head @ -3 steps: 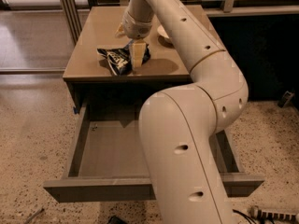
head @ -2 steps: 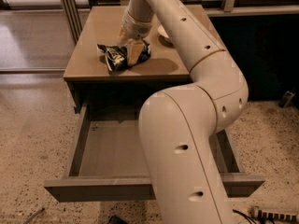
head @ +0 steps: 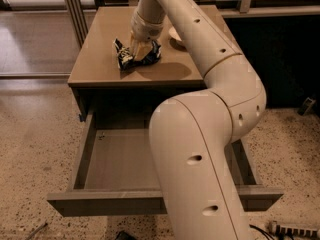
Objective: Place blue chip bag into top drawer
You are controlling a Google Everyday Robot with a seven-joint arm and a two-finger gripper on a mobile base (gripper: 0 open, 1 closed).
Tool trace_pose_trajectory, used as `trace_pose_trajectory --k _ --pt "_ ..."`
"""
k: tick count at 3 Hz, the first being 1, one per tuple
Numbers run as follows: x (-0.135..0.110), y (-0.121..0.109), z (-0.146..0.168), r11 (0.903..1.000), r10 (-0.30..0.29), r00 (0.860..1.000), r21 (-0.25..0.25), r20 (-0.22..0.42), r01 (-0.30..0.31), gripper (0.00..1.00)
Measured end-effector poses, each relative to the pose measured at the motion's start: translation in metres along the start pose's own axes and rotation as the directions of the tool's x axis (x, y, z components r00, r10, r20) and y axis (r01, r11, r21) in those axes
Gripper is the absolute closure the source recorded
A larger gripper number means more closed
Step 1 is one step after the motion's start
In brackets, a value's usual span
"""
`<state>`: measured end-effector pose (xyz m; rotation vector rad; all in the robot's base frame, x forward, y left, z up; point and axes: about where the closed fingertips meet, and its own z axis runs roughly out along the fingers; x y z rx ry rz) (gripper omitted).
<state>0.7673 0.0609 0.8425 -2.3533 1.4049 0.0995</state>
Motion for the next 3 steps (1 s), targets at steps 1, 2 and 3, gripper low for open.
trace_pose_trajectory --k 1,2,3 --pt "0.000 0.000 0.000 1.0000 0.000 1.000 0.000 0.000 0.000 1.00" --pt "0.000 0.000 0.000 1.0000 0.000 1.000 0.000 0.000 0.000 1.00" --pt "-0.010 -0.003 -0.014 0.9981 -0.043 0.997 0.046 0.063 0.040 1.00"
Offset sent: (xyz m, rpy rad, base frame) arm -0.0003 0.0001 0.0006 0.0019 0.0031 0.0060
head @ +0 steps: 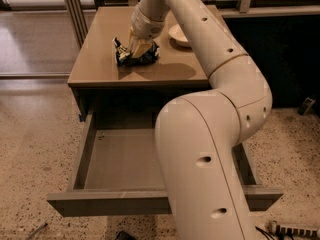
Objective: Place blue chip bag into top drawer
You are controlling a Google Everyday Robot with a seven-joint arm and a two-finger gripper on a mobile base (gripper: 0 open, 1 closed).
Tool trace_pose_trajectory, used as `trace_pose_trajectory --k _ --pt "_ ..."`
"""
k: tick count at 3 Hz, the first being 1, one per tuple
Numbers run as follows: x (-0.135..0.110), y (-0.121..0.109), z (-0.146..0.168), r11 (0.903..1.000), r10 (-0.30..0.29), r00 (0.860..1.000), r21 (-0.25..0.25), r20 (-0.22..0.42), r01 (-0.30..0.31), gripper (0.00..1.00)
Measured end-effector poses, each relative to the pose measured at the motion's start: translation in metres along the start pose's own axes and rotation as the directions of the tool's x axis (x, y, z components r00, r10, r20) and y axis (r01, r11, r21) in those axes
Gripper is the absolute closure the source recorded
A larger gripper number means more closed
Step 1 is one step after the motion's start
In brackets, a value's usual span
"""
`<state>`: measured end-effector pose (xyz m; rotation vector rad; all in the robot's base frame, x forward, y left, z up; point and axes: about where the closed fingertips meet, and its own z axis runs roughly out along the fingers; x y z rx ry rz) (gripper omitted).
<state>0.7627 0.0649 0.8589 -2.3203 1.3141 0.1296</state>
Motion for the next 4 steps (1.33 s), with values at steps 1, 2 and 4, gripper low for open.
trace_pose_trajectory --k 1,2,4 --pt "-0.013 0.006 -0.031 0.9975 -0.031 0.997 0.066 0.076 0.026 1.00" --pt "-0.033 0.030 -0.072 0.9934 -0.035 0.994 0.112 0.102 0.024 1.00" --pt "-0.081 0.113 -0.118 0.9916 -0.034 0.993 0.128 0.111 0.019 1.00"
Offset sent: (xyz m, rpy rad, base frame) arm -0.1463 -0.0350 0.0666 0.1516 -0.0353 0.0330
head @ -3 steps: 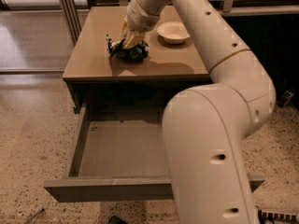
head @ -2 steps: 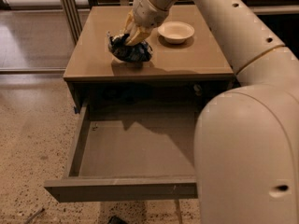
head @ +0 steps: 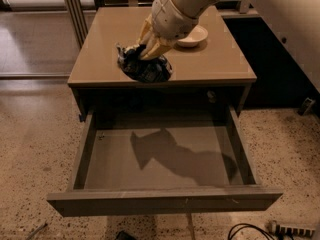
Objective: Place blue chip bag into top drawer
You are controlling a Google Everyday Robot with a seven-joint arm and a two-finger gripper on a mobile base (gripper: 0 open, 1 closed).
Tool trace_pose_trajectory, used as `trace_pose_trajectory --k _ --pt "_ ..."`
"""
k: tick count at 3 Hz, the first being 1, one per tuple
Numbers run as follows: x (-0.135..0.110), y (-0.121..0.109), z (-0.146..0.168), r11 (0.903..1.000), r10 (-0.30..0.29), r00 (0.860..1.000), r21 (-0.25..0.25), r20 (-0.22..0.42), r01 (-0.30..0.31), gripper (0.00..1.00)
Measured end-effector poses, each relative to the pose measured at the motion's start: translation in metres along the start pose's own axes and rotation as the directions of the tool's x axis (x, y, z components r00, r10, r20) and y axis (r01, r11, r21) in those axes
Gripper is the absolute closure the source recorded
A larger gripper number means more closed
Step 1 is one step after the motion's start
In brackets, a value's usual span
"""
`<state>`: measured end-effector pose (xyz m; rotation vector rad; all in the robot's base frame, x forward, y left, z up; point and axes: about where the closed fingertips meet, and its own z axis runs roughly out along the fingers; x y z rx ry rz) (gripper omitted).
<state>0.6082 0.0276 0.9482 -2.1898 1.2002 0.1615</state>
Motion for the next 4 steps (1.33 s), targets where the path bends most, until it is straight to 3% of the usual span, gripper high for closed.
trace_pose_trajectory --k 1,2,3,4 --pt "0.003 0.025 0.023 0.9975 0.009 1.000 -0.070 -0.004 -0.009 1.00" --pt "0.002 0.026 0.029 0.9973 0.006 1.000 -0.073 0.009 -0.005 1.00" --pt "-0.016 0.060 0.035 0.9970 0.037 0.999 -0.070 0.038 -0.034 1.00" --pt "-0.031 0.101 0.035 0.9965 0.080 0.995 -0.029 0.065 -0.078 1.00"
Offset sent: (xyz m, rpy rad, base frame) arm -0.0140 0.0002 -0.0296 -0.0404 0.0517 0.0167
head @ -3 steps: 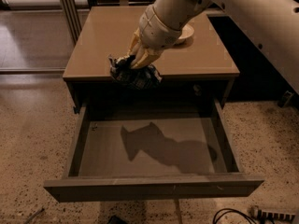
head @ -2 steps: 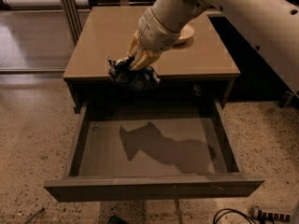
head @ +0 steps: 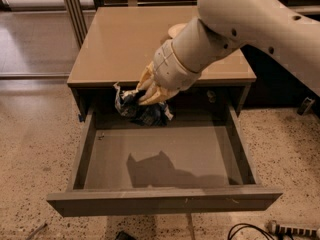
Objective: Place blue chip bag into top drawer
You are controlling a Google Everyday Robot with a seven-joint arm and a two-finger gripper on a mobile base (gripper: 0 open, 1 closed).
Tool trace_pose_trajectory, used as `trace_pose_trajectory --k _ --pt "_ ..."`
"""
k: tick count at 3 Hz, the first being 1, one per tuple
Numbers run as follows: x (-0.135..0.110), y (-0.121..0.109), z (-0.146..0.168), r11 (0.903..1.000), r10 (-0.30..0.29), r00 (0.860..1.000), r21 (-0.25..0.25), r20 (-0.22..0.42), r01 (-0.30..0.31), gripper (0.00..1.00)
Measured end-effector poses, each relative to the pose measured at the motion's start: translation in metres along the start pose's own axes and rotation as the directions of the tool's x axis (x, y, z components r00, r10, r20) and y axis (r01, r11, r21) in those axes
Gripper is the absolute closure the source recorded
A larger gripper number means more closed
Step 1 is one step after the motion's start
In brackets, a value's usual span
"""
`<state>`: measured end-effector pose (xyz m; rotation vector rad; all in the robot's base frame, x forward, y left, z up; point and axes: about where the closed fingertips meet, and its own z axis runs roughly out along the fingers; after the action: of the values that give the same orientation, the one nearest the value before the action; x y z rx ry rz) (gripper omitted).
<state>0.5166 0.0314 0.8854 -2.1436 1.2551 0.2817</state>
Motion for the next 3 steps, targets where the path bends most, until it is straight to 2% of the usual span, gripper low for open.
trace_pose_trajectory --k 1,2,3 --pt "0.008 0.023 0.017 0.9997 0.021 0.999 0.011 -0.043 -0.021 1.00" --pt "0.036 0.030 0.042 0.9989 0.047 0.987 0.010 -0.152 -0.046 1.00" --pt "0.067 0.035 0.061 0.9965 0.083 0.972 0.012 -0.219 -0.082 1.00"
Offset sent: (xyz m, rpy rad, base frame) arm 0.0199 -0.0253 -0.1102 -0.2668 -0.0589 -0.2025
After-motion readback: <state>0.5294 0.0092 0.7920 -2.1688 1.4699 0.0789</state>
